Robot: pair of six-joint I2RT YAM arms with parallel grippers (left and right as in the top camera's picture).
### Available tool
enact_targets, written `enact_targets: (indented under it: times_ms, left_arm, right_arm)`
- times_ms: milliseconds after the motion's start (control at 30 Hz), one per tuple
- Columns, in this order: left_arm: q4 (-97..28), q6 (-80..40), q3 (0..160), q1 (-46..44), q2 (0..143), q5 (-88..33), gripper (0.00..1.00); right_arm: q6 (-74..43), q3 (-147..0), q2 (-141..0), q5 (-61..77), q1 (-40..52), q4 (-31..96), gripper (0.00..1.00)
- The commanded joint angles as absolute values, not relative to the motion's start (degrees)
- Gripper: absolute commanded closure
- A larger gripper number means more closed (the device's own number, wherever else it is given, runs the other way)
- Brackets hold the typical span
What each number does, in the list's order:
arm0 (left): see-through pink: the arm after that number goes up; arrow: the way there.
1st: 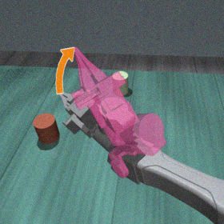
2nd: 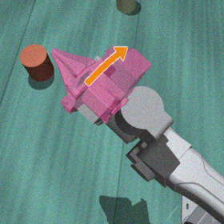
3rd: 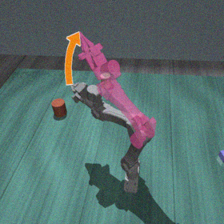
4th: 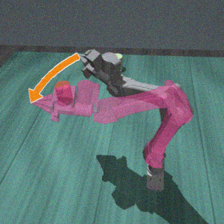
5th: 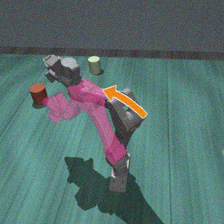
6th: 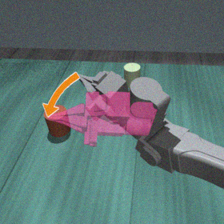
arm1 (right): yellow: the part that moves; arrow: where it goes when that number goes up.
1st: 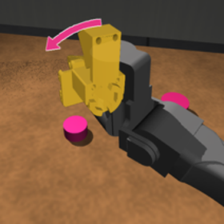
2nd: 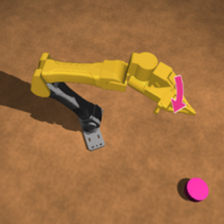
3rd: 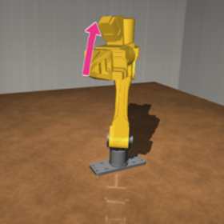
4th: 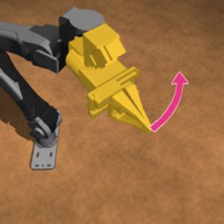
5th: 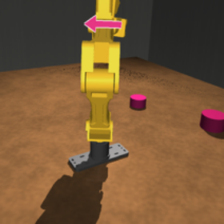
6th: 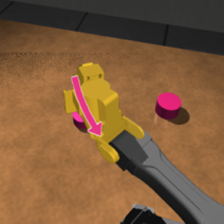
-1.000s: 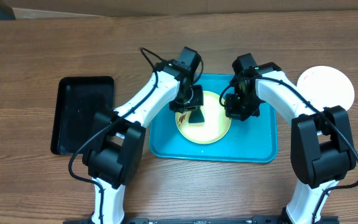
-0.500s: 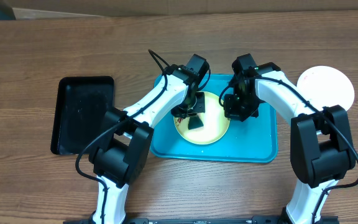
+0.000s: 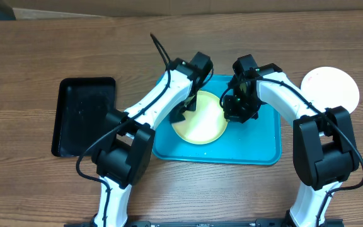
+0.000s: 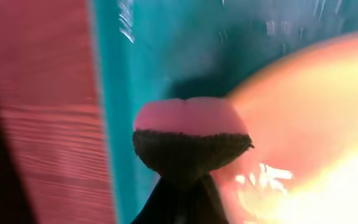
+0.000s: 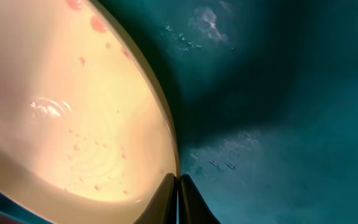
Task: Clean dirty plates on tray and stack at the side
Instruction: 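Scrub the yellow plate's center with the sponge in circles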
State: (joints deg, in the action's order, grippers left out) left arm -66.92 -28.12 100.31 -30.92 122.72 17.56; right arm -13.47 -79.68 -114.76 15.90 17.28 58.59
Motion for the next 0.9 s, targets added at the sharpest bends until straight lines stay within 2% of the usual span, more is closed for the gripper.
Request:
enact_targets:
  times_ms: [0,233,367,600,867]
  left_arm:
    - [-68.2,-27.22,107.11,-29.69,123.09,20.73,0.96]
    - [-62.24,-27.22,107.13,-29.74,123.11,-8.16,0.96]
    - [-57.23,-27.22,103.02,-30.48,123.15,-16.58,0.96]
    - [-53.08,-27.18,94.59,-32.01,123.55,-14.74,0.96]
    - [-59.09,-27.2,92.84,-30.83,123.55,10.17,0.96]
  right_arm:
    - [-13.26,-80.64,-115.33,12.95,16.43,59.09,0.96]
    - [-13.28,-80.64,-115.31,12.95,16.43,59.02,0.96]
    - [-13.28,-80.64,-115.33,12.97,16.43,59.02,0.96]
    - [-13.47,-80.64,-115.33,12.97,16.43,59.02,0.96]
    - [-13.47,-80.64,-115.33,12.97,16.43,59.05,0.96]
